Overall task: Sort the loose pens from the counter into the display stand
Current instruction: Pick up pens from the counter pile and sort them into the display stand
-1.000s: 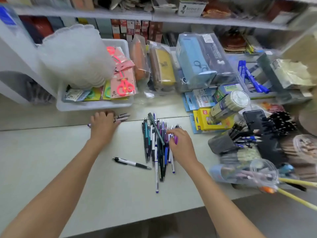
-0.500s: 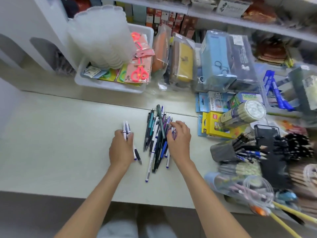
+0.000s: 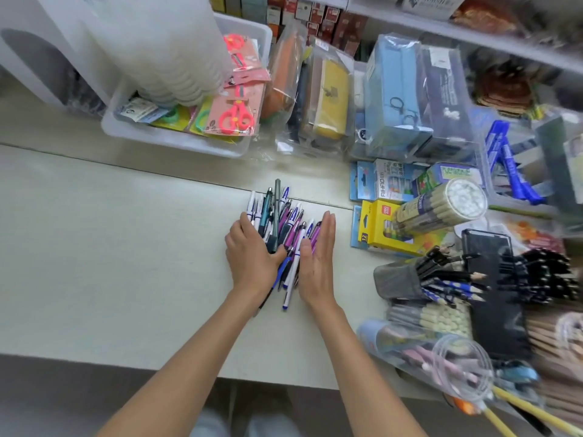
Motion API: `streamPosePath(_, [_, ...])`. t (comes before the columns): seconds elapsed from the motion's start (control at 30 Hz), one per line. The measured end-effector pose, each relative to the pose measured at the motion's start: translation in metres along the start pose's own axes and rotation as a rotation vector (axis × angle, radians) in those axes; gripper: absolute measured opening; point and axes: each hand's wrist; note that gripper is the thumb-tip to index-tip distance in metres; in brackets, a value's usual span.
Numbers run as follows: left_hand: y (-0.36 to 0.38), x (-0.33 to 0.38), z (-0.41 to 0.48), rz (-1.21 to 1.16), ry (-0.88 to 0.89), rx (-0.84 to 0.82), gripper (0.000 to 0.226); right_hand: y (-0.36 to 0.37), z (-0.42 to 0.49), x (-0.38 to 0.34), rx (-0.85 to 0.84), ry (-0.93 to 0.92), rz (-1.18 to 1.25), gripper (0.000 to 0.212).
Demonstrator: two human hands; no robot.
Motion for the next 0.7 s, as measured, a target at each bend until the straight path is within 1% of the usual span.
streamPosePath(0.17, [-0.012,-0.012,0.011,0.03,0.108,-0.083,0.078,0.001,0.0,0.004,-0.039,-0.028,-0.069,0.063])
streamPosePath(0.23, [-0.02,-0.014,0.019,0.09,0.14,-0.128,0.065,0.0,0.0,0.006,-0.048,-0.027,-0.089,0.063])
streamPosePath(0.3, [-0.03,-0.011,0.024,0.074,0.127,-0.164,0.051,-0.001,0.001,0.006,-0.059,-0.016,-0.101,0.063])
streamPosePath(0.43, [-0.048,-0.016,0.033,-0.168,0.04,-0.24,0.026,-0.002,0.001,0.004,-0.075,-0.011,-0.121,0.065])
streamPosePath(0.57, [-0.065,-0.03,0.041,-0.408,0.026,-0.405,0.015,-0.003,0.001,0.001,-0.067,0.015,-0.123,0.069])
streamPosePath(0.63, [-0.077,-0.035,0.043,-0.533,0.001,-0.514,0.015,-0.004,0.001,-0.007,-0.006,0.013,-0.145,0.068])
streamPosePath(0.7, [-0.09,-0.04,0.043,-0.661,-0.029,-0.615,0.011,-0.005,0.003,-0.022,0.098,-0.016,-0.128,0.064])
Point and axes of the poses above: each hand's wrist, its own z-axis towards the middle knuckle, its own y-axis out of the palm, x = y × z, and after that the axes turned 2 degrees about z, right-handed
